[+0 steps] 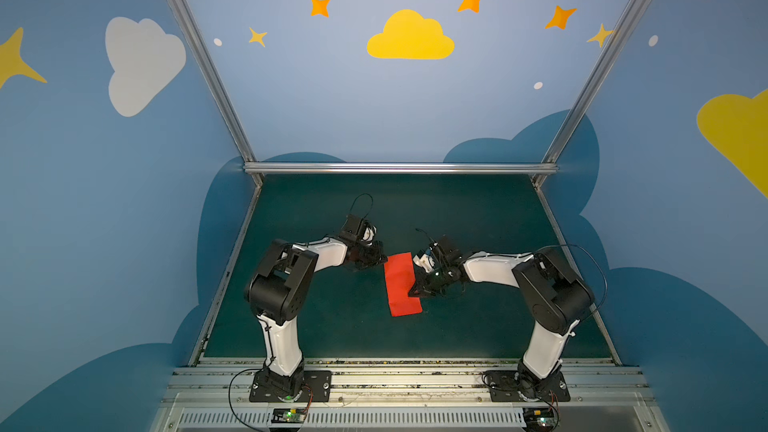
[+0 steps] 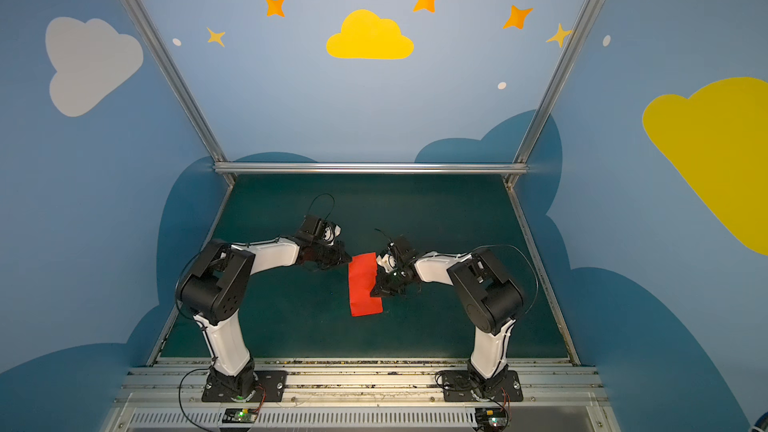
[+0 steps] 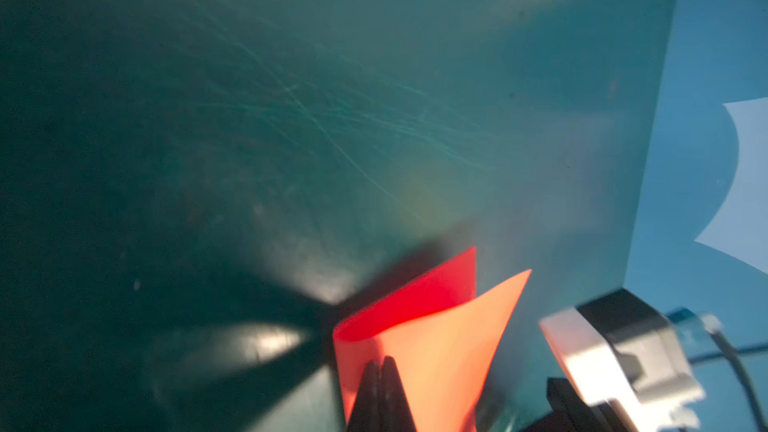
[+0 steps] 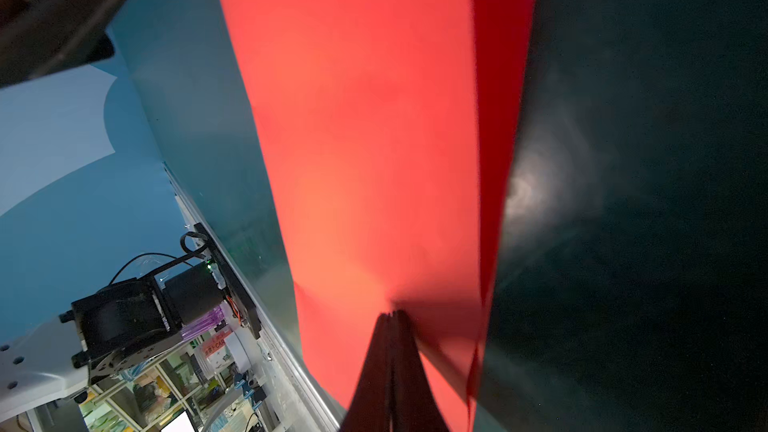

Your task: Fold a paper plane with a square sheet of paper (fold left side to right side)

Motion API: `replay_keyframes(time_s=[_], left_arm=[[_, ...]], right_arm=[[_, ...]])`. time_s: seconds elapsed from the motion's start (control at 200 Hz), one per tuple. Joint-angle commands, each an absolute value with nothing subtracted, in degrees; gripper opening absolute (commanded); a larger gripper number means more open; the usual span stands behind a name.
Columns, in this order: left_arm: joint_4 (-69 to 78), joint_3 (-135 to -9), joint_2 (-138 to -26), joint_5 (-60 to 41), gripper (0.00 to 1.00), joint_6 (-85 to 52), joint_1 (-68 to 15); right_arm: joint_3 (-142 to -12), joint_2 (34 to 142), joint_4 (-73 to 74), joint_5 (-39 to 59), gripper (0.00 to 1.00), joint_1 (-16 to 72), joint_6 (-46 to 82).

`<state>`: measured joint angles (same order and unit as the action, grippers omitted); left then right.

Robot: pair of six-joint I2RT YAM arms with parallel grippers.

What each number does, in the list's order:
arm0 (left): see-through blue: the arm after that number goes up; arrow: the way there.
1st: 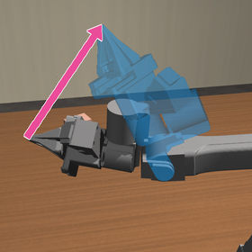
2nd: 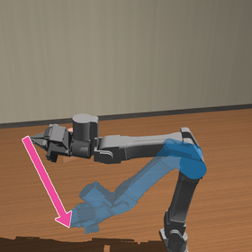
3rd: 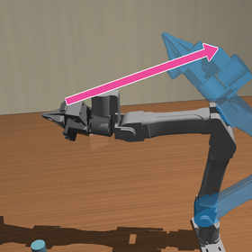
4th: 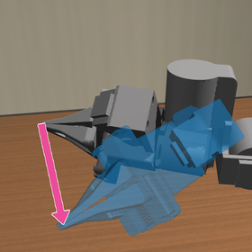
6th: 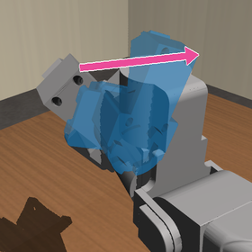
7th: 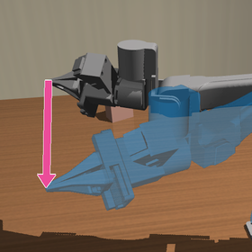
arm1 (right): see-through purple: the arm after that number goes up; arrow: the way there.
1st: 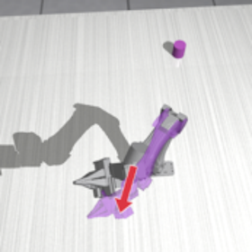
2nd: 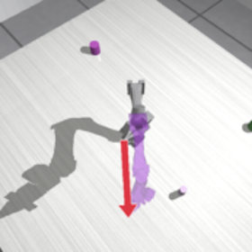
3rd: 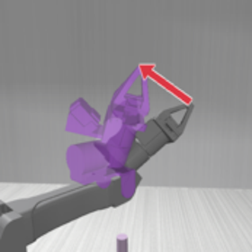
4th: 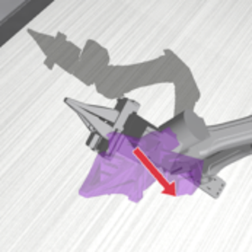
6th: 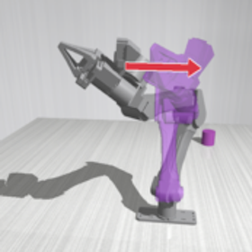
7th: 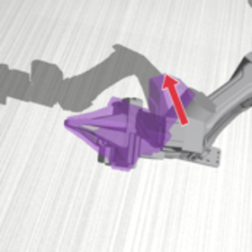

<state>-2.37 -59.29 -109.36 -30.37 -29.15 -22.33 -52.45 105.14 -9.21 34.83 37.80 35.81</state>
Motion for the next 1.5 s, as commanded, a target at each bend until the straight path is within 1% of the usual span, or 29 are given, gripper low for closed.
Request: replay_keyframes(time_s=[0.0,0.21,0.531,0.721,0.946,1.266,1.492], left_arm=[[-3.0,-60.4,-111.4,-30.5,0.03,-28.0,-22.2],[-2.0,-58.5,-111.6,-29.4,0.03,-28.5,-21.2],[-3.9,-56.5,-99.3,-32.0,0.03,-28.9,-22.7],[-3.7,-53.7,-96.4,-32.3,0.03,-29.3,-24.9],[-2.1,-51.4,-98.6,-31.5,0.03,-29.2,-25.5],[-0.7,-52.0,-104.7,-29.7,0.03,-28.2,-25.3],[0.2,-50.8,-105.8,-29.1,0.03,-28.2,-25.6]], right_arm=[[-50.5,107.7,-10.5,29.7,0.0,37.9,36.0],[-50.4,107.3,-10.5,29.7,0.0,37.9,36.2],[-50.8,107.6,-10.7,29.5,0.0,37.9,36.1],[-51.1,107.8,-10.8,29.5,0.0,37.9,36.2],[-51.3,107.9,-11.0,29.4,0.0,37.9,36.3],[-51.7,107.8,-11.1,29.5,0.0,37.9,36.6],[-55.8,105.9,-13.1,30.8,0.0,37.6,35.6]])
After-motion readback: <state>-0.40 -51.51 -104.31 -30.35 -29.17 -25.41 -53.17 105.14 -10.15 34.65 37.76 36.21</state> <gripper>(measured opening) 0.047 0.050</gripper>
